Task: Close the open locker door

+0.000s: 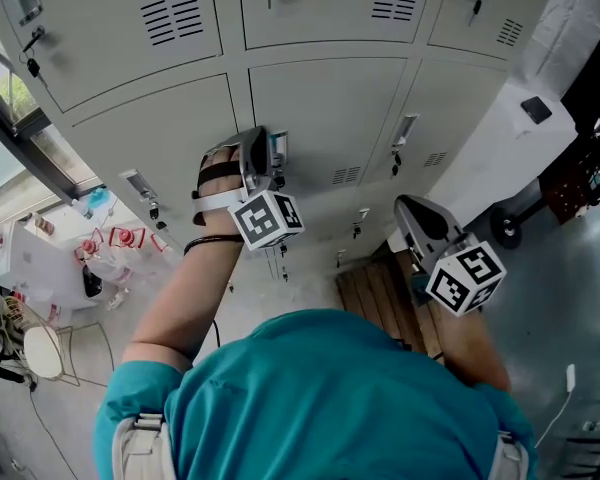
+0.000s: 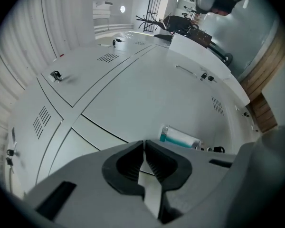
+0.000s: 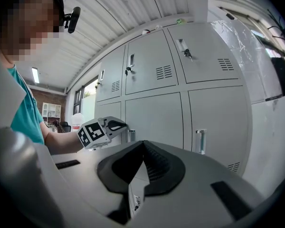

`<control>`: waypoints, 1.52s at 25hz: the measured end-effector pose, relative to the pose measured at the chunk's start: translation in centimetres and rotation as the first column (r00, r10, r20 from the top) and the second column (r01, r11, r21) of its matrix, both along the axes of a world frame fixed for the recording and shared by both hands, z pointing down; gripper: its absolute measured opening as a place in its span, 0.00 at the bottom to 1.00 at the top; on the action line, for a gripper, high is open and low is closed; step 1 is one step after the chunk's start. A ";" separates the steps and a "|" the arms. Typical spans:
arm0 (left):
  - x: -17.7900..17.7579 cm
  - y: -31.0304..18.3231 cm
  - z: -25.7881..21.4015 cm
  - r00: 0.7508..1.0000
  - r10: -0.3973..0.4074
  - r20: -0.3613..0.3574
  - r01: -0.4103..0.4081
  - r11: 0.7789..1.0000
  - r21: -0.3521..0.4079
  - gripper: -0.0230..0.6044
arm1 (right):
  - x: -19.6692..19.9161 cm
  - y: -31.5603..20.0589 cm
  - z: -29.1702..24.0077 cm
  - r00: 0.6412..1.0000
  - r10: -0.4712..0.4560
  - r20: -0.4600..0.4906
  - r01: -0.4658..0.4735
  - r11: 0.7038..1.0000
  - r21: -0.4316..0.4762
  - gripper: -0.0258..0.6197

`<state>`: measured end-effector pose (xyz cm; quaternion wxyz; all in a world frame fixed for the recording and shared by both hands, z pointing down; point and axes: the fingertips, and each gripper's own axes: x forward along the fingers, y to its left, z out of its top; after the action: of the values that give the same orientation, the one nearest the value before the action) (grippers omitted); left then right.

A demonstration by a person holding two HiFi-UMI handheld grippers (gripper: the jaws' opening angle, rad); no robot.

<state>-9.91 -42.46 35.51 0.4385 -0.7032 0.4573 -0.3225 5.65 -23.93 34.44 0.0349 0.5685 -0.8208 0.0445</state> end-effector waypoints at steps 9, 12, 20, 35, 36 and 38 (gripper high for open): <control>0.6 0.7 -0.3 0.978 0.005 -0.210 -0.029 0.994 -0.109 0.07 | 2.6 0.8 0.8 0.996 -0.086 -0.001 0.086 0.996 -0.013 0.04; 0.7 1.2 -0.1 0.940 -0.025 -0.341 -0.038 0.984 -0.176 0.07 | 4.1 1.0 0.3 0.991 -0.132 -0.009 0.132 0.991 -0.011 0.04; 0.3 6.4 -0.3 0.511 -0.130 -0.850 -0.406 0.835 -0.372 0.07 | 6.9 1.0 -0.5 0.973 -0.229 0.012 0.229 0.973 0.018 0.04; -1.3 14.2 5.9 0.379 -0.246 -0.892 -0.499 0.757 -0.421 0.05 | 5.4 0.7 0.9 0.943 -0.332 0.026 0.332 0.943 0.004 0.04; -1.2 13.8 6.7 0.397 -0.264 -0.879 -0.476 0.760 -0.443 0.05 | 5.3 0.8 1.0 0.943 -0.333 0.026 0.333 0.943 0.002 0.04; -0.8 12.7 8.6 0.452 -0.304 -0.839 -0.418 0.758 -0.500 0.05 | 5.3 0.9 1.3 0.943 -0.331 0.026 0.331 0.943 -0.007 0.04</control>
<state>-10.75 -29.76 44.09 -0.1287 -0.8843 0.4480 -0.0260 10.95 -23.04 35.75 0.0350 0.4217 -0.9047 0.0495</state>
